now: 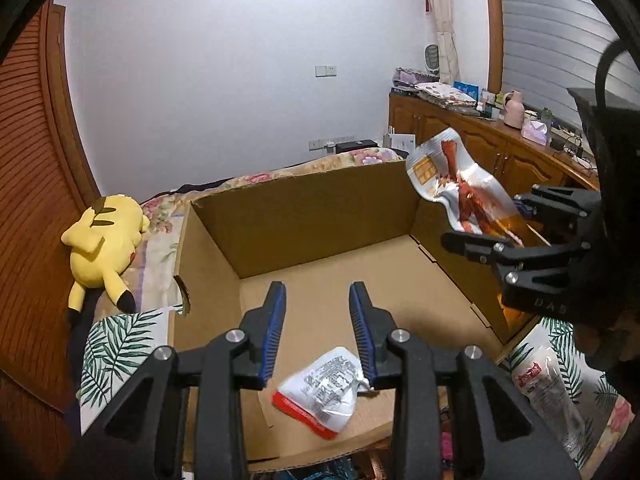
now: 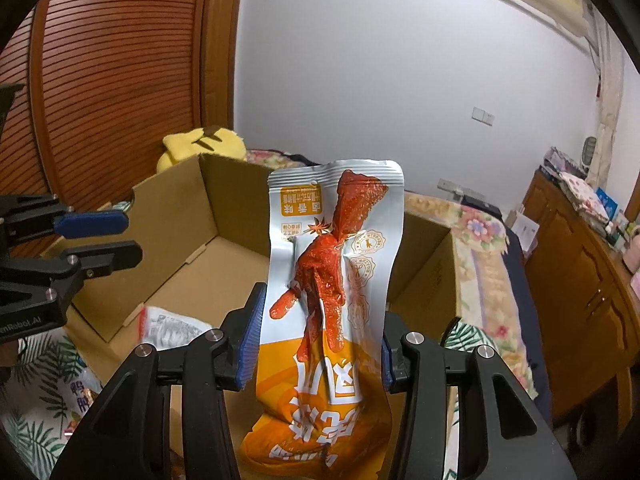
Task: Organize snacks
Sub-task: 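Carry both pouches over the cardboard box and open both tools to drop them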
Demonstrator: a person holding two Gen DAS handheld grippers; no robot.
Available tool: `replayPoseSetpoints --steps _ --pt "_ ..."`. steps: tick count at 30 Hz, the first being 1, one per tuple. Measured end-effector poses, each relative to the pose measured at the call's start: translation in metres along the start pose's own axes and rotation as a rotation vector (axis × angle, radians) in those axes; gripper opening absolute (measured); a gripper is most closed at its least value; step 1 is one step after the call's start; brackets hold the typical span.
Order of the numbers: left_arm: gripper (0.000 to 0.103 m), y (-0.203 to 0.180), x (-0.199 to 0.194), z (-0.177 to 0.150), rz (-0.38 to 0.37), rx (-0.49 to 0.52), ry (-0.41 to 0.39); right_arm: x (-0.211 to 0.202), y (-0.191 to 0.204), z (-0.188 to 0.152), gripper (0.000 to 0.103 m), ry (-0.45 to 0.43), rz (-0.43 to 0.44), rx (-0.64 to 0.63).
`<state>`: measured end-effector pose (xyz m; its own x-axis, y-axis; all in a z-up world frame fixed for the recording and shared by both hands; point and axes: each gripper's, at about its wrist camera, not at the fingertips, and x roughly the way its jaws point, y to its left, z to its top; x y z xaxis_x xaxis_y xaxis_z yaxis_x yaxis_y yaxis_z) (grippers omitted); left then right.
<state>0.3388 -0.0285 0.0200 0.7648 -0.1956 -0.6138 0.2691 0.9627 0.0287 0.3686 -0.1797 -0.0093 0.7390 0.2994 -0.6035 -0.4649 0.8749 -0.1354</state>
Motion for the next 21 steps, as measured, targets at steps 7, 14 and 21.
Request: replayPoseSetpoints --steps 7,14,21 --pt "0.045 -0.001 -0.002 -0.005 -0.007 -0.007 0.028 0.005 0.002 -0.006 0.05 0.035 0.026 0.01" --pt "0.052 -0.009 -0.018 -0.01 0.013 0.002 0.056 -0.004 0.004 -0.009 0.057 0.035 0.026 0.037" --pt "0.056 -0.018 -0.046 -0.017 0.01 0.015 0.069 -0.045 0.007 -0.008 0.057 -0.009 0.025 0.039"
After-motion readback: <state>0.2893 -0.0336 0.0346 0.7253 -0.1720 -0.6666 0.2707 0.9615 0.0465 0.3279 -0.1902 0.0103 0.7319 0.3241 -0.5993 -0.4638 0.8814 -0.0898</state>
